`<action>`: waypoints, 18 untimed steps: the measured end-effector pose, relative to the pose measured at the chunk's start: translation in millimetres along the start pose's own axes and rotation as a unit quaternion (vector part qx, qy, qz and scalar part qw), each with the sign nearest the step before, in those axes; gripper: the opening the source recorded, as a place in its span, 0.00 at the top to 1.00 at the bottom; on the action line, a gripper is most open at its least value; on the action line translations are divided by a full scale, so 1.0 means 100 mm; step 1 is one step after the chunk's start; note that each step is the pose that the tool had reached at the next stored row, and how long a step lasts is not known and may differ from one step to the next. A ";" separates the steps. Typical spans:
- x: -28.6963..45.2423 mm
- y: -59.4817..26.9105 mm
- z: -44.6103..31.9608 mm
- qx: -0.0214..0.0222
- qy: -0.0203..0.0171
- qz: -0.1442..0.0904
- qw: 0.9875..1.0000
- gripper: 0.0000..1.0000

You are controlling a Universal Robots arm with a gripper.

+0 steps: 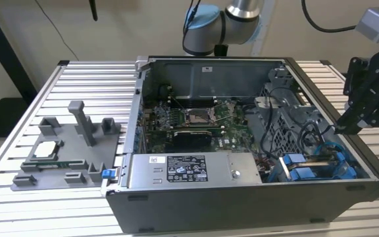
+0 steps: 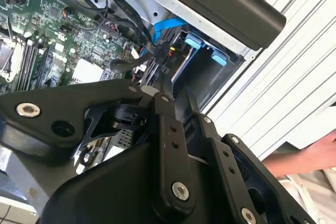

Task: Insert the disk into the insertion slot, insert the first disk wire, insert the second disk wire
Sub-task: 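Insert the second disk wire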

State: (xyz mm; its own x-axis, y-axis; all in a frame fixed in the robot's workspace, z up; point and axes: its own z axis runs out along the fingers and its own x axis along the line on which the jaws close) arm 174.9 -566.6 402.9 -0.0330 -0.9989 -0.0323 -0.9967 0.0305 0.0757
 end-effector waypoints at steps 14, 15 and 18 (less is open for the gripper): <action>-0.005 -0.052 0.068 0.000 0.000 -0.001 1.000 0.00; -0.005 -0.052 0.072 0.000 0.000 -0.001 1.000 0.00; -0.004 -0.055 0.100 0.000 0.000 -0.001 1.000 0.00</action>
State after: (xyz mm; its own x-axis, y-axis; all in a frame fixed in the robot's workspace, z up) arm 179.6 -566.0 392.5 -0.0304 -0.9990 -0.0327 -0.9967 0.0278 0.0757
